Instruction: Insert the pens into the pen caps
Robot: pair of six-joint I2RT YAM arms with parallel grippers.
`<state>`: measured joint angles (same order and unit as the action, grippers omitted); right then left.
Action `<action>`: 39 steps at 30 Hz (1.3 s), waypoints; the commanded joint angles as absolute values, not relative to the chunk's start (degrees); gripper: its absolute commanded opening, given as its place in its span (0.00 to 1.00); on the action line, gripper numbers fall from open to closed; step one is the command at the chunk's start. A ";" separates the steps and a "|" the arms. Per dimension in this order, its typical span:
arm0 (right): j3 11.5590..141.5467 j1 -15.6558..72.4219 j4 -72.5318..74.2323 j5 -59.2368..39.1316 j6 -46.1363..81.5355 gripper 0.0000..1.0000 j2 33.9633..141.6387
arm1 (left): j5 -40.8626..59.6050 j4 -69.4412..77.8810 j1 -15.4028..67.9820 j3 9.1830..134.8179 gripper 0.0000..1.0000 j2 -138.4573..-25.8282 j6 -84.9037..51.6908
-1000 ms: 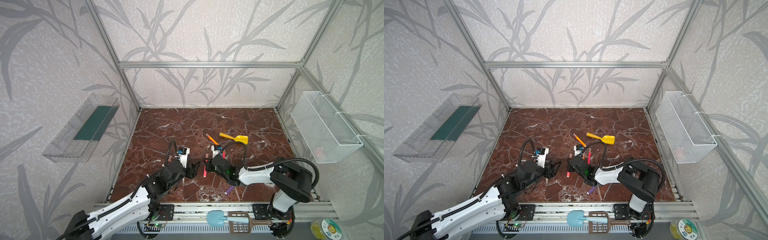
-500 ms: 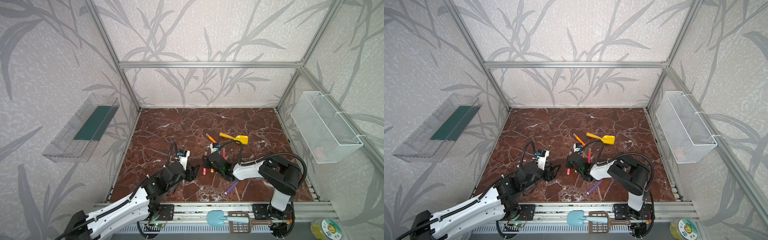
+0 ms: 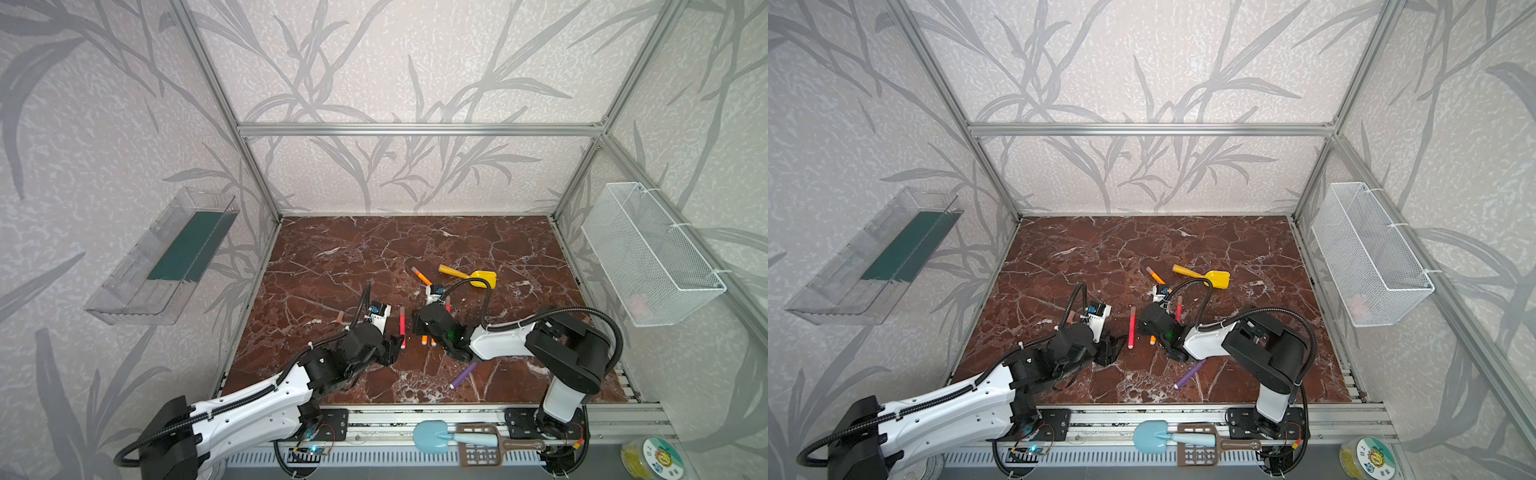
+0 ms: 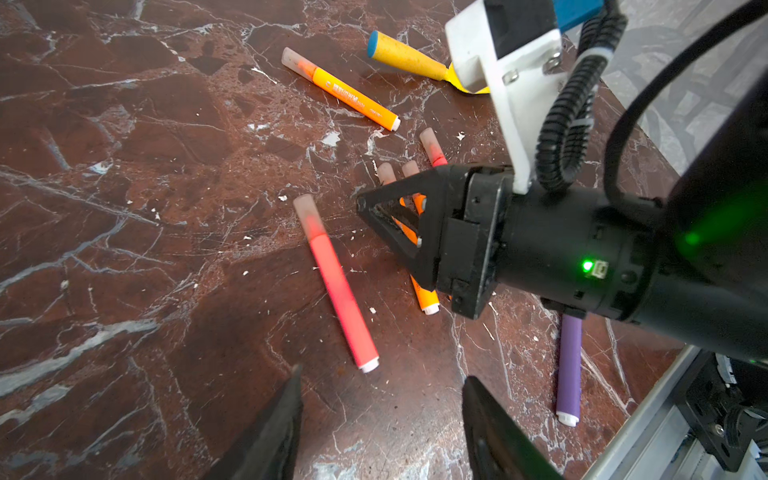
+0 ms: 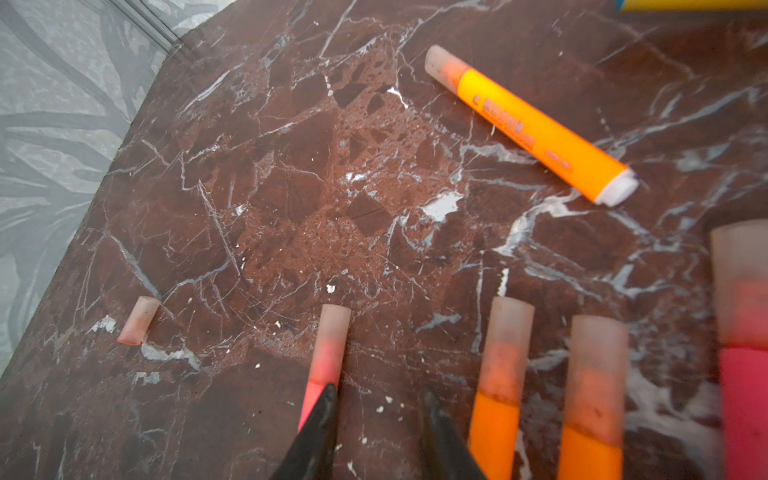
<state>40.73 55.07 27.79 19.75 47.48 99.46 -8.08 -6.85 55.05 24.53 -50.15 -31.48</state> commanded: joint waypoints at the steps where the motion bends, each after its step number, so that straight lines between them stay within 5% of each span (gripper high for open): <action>1: 39.09 54.84 26.34 22.99 45.31 0.33 93.31 | -9.93 -8.22 56.40 27.00 0.61 -51.33 -30.49; 7: 36.24 54.84 20.40 26.99 42.42 0.37 80.55 | -20.43 -12.22 59.13 28.32 0.61 -53.75 -33.48; 10: 34.68 54.84 17.82 28.90 40.99 0.40 74.50 | -28.65 -19.41 52.81 28.48 0.62 -55.82 -40.84; 14: 32.34 54.76 17.12 30.87 40.21 0.43 69.45 | -21.64 -11.23 44.23 23.58 0.62 -56.58 -39.22; 39: 27.48 53.70 14.15 31.90 39.81 0.48 59.23 | -10.75 -0.49 39.18 29.00 0.58 -78.33 -36.56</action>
